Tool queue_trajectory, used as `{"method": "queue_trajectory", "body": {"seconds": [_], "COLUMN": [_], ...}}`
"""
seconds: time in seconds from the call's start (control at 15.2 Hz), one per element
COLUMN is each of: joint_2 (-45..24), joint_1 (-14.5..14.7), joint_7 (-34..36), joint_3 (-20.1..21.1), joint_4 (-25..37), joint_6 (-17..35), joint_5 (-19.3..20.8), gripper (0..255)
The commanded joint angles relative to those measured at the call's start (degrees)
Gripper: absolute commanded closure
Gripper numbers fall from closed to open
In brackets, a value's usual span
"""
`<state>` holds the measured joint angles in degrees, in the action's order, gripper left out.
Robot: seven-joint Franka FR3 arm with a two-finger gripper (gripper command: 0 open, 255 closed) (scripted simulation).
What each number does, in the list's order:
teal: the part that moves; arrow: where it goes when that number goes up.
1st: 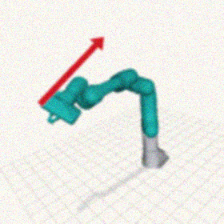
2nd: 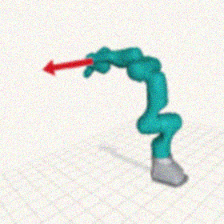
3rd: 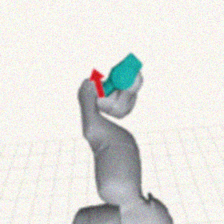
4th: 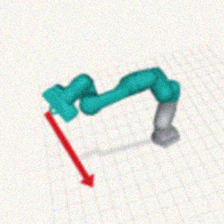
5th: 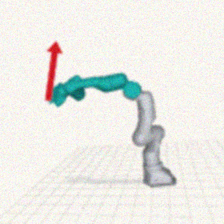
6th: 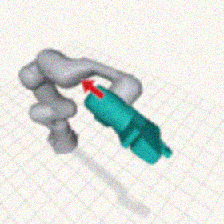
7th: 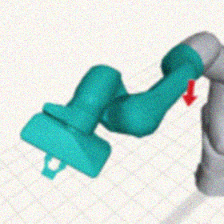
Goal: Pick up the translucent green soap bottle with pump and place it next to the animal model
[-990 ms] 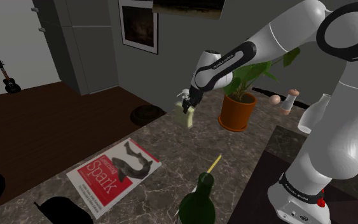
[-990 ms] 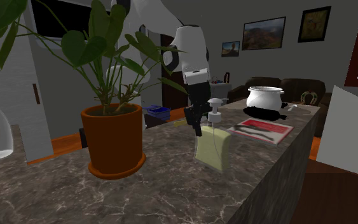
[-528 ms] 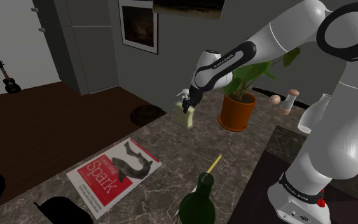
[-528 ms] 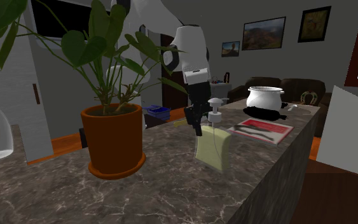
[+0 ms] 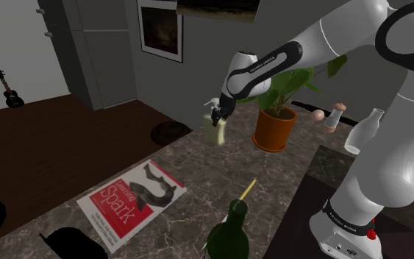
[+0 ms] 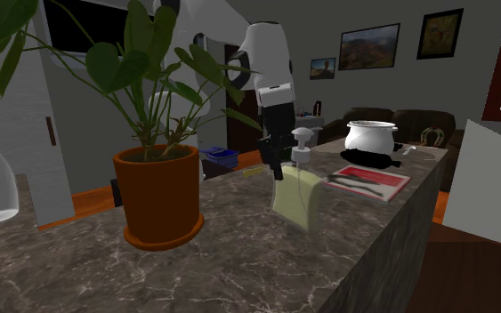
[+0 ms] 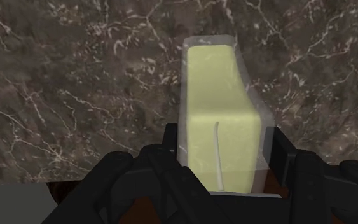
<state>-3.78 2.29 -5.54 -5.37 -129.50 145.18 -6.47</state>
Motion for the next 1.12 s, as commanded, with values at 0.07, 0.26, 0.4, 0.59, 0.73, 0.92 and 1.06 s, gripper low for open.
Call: {"method": "queue_trajectory", "body": {"seconds": [0.07, 0.26, 0.4, 0.59, 0.73, 0.92, 1.06], "joint_2": [1.5, 2.8, 3.6, 4.8, 5.5, 6.5, 7.1], "joint_1": [0.0, 0.0, 0.0, 0.0, 0.0, 0.0, -0.1], "joint_7": [0.5, 0.9, 1.2, 1.6, 1.8, 2.1, 2.3], "joint_3": [-0.1, -0.1, -0.1, -0.1, -0.1, -0.1, -0.1], "joint_4": [0.8, 1.7, 2.4, 3.5, 4.3, 5.6, 6.6], "joint_6": [-2.2, -4.5, -6.0, -8.2, -9.7, -12.0, -13.5], "joint_5": [0.5, 1.0, 1.3, 1.7, 1.9, 2.2, 2.3], "gripper": [255, 255, 255, 255, 255, 255, 255]}}
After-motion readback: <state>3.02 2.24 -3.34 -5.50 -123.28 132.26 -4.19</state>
